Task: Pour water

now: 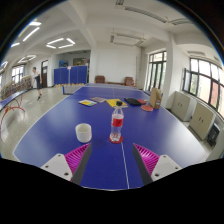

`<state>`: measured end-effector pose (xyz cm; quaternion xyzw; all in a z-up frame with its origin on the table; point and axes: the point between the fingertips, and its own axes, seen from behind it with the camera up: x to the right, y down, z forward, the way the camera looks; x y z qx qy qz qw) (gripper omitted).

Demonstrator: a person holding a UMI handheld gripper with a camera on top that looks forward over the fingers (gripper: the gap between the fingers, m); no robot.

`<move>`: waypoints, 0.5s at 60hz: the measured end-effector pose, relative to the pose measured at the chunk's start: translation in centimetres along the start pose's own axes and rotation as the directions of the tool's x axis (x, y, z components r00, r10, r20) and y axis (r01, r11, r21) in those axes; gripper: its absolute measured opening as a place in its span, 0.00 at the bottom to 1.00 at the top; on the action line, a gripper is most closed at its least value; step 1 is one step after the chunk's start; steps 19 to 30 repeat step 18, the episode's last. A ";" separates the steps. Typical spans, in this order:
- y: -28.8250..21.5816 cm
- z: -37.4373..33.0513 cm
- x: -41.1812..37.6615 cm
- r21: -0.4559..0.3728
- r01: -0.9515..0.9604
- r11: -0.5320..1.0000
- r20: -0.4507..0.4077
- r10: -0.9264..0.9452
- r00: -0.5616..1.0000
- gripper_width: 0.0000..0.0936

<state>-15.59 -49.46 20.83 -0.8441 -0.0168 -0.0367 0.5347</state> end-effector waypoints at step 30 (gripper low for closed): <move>-0.2 -5.1 -0.4 0.040 0.004 0.999 -0.021 -0.003 1.000 0.91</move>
